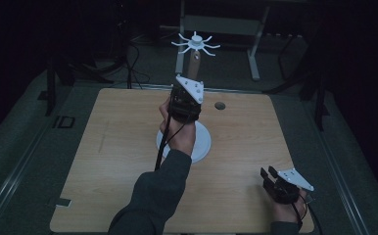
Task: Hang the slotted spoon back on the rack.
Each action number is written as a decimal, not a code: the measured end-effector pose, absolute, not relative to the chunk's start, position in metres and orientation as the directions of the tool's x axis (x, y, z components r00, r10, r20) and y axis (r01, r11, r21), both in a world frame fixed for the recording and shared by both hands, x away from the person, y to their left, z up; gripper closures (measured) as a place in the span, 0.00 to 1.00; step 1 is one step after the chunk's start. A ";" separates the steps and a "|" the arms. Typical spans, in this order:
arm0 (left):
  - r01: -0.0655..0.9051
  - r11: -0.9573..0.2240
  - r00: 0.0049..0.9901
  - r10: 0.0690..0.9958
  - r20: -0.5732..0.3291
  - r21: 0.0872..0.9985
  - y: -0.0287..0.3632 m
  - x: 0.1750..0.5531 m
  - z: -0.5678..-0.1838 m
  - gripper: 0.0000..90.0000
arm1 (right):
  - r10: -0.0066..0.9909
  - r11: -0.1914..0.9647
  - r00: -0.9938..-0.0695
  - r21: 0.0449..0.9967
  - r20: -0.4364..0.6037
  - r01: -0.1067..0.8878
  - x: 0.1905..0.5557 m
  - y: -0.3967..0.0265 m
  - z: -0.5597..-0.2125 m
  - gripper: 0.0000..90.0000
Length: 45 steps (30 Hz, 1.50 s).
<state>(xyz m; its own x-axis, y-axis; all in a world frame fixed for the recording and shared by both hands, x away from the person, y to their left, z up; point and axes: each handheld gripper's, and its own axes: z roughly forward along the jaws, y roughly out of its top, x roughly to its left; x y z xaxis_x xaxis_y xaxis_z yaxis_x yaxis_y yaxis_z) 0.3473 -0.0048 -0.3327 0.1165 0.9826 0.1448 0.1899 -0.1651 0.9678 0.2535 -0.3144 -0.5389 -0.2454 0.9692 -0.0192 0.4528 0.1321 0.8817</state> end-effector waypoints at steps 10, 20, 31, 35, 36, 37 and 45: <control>0.170 -0.173 0.125 0.980 0.153 0.970 -0.006 0.345 -0.332 0.76 | 0.969 0.134 -0.247 0.880 -0.019 0.456 0.253 -0.314 -0.539 0.71; 0.155 -0.165 0.142 0.979 0.144 0.974 -0.008 0.341 -0.333 0.67 | 0.968 0.135 -0.249 0.879 -0.020 0.456 0.254 -0.314 -0.540 0.71; 0.158 -0.154 0.192 0.974 0.123 0.975 -0.007 0.338 -0.335 0.59 | 0.969 0.135 -0.248 0.880 -0.020 0.456 0.253 -0.314 -0.539 0.71; 0.157 -0.153 0.207 0.971 0.119 0.976 -0.007 0.336 -0.335 0.58 | 0.969 0.134 -0.248 0.880 -0.020 0.456 0.254 -0.314 -0.540 0.71; 0.159 -0.152 0.211 0.970 0.117 0.976 -0.007 0.336 -0.335 0.58 | 0.969 0.134 -0.247 0.880 -0.020 0.456 0.254 -0.314 -0.540 0.71; 0.163 -0.148 0.217 0.970 0.111 0.975 -0.007 0.335 -0.335 0.57 | 0.969 0.135 -0.248 0.880 -0.020 0.456 0.254 -0.314 -0.540 0.71; 0.177 -0.146 0.243 0.965 0.101 0.973 -0.006 0.331 -0.337 0.55 | 0.969 0.135 -0.248 0.880 -0.020 0.456 0.254 -0.314 -0.540 0.71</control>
